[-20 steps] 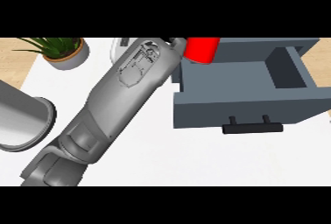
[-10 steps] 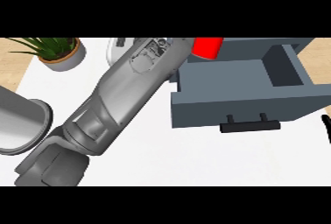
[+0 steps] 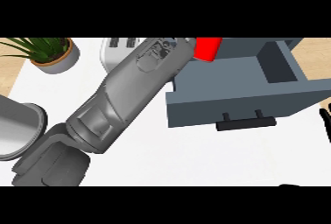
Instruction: Pick up the can, place it into the drawer and close the drawer
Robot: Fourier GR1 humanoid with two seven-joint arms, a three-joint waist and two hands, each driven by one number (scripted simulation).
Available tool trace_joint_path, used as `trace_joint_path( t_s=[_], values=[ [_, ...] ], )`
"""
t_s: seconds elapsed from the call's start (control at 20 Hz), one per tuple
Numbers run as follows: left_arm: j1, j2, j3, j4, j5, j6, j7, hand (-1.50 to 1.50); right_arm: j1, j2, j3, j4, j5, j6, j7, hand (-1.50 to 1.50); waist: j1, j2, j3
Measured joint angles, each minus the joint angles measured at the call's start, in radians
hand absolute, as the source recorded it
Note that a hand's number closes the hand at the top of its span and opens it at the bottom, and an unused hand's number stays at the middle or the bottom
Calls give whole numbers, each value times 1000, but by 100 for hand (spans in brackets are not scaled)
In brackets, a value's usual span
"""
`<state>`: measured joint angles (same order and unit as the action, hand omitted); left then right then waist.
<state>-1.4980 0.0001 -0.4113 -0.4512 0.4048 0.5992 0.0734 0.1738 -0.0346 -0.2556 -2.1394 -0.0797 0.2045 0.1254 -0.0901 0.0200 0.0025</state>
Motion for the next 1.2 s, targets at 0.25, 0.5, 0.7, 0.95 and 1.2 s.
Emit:
trace_joint_path(
  t_s=[0.25,0.5,0.7,0.95,1.2],
  values=[
    [18,0,-60,28,31,18,-35,150,-18,-8,-6,12,-6,-1,8,-150,-6,2,0],
    [46,0,-123,46,52,39,-69,150,-31,1,6,19,4,-8,-1,-150,-19,6,1],
    [35,0,-152,71,63,57,-77,-150,-46,-5,8,25,8,-9,4,-150,-27,8,1],
    [33,0,-174,94,86,91,-82,-150,-44,-16,6,19,1,7,-3,-150,-39,11,1],
    [63,0,-193,98,110,136,-111,-150,-62,-22,4,15,-8,3,15,-150,-43,13,0]
  ],
)
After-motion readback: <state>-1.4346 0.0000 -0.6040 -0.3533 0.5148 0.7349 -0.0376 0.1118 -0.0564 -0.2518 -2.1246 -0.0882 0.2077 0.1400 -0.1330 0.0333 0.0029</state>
